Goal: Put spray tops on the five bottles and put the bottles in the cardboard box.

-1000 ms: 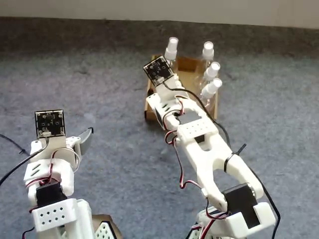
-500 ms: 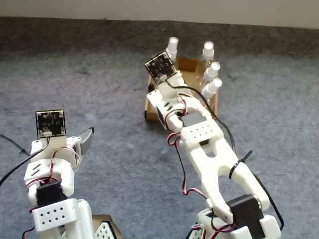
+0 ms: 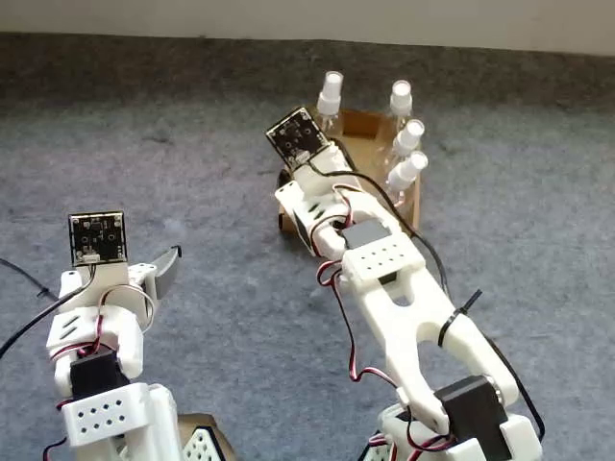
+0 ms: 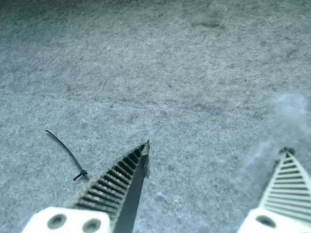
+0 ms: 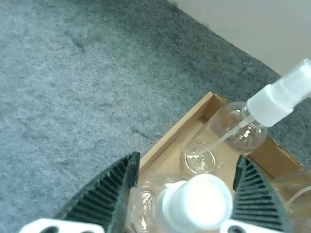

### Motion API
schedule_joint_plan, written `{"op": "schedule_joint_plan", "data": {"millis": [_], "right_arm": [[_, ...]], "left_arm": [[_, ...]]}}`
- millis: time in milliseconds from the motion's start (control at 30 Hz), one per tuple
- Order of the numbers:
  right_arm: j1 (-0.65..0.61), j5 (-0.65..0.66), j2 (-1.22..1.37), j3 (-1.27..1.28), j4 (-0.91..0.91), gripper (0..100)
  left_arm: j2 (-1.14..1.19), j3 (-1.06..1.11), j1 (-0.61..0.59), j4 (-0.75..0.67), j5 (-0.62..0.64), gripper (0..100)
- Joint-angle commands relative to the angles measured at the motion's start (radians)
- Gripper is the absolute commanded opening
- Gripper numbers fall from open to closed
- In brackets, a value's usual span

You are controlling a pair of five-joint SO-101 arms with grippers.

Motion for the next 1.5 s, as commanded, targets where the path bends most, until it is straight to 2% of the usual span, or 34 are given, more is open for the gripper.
{"op": "schedule_joint_plan", "data": {"millis": [0, 267, 567, 833, 1000, 1167, 1233, 1367, 1467], "right_arm": [[-0.008, 0.011, -0.047, -0.010, 0.005, 25.7], [-0.005, 0.011, -0.058, -0.019, 0.019, 25.7], [-0.004, 0.011, -0.160, -0.265, 0.278, 25.7], [-0.005, 0.009, -0.343, -0.377, 0.625, 25.6], [-0.005, 0.009, -0.542, -0.166, 0.823, 24.4], [0.031, 0.008, -0.840, 0.199, 0.812, 6.1], [0.085, 0.009, -0.980, 0.358, 0.782, 2.1], [0.223, 0.015, -1.274, 0.627, 0.759, 1.8], [0.297, 0.017, -1.501, 0.791, 0.766, 1.7]], "left_arm": [[-0.002, -0.004, 0.018, -0.018, -0.008, 36], [-0.002, -0.004, 0.018, -0.018, -0.008, 36], [-0.002, -0.004, 0.018, -0.018, -0.008, 36], [-0.005, 0.004, 0.047, -0.018, -0.005, 36], [-0.012, 0.021, 0.050, -0.023, -0.002, 36], [-0.012, 0.019, 0.047, -0.020, 0.000, 36], [-0.013, 0.019, 0.045, -0.018, 0.000, 36], [-0.036, 0.024, 0.045, -0.018, 0.002, 36], [-0.134, 0.028, 0.047, 0.008, 0.064, 36]]}}
